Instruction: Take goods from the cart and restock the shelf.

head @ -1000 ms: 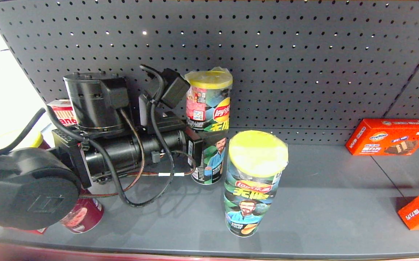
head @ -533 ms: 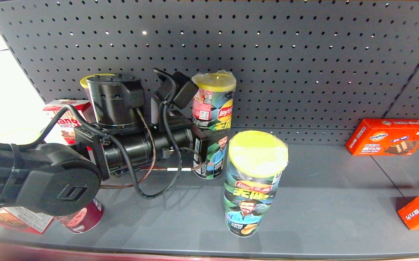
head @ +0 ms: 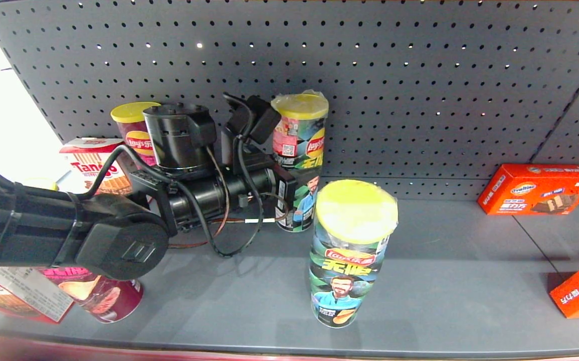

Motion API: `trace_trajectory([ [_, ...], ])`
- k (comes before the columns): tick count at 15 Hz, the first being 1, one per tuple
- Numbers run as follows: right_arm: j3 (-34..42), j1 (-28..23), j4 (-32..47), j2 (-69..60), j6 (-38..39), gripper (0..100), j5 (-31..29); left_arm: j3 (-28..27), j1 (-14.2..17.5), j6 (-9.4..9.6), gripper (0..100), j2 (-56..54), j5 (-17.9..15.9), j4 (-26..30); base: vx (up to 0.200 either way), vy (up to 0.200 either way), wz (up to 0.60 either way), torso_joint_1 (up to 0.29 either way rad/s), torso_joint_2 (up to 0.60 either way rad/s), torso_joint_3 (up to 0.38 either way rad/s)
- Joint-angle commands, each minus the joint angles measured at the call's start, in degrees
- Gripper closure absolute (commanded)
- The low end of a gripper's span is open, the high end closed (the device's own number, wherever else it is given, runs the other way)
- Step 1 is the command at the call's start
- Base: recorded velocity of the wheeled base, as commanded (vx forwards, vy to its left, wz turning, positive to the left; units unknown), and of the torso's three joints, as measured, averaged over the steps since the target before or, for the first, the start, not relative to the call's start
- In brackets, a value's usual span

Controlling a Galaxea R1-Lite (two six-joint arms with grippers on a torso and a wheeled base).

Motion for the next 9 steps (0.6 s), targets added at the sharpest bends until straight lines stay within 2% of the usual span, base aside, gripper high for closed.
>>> trace_trajectory([
  [1, 0.0, 0.0, 0.0, 0.1, 0.0, 0, 0.0, -0.8, -0.2, -0.25, 100, 1.6, 0.0, -0.2, 0.000, 0.000, 0.00, 0.000, 0.00, 0.000],
  [9, 0.0, 0.0, 0.0, 0.1, 0.0, 0, 0.0, -3.7, 0.2, -0.42, 100, 4.9, -0.2, -0.6, 0.000, 0.000, 0.00, 0.000, 0.00, 0.000],
])
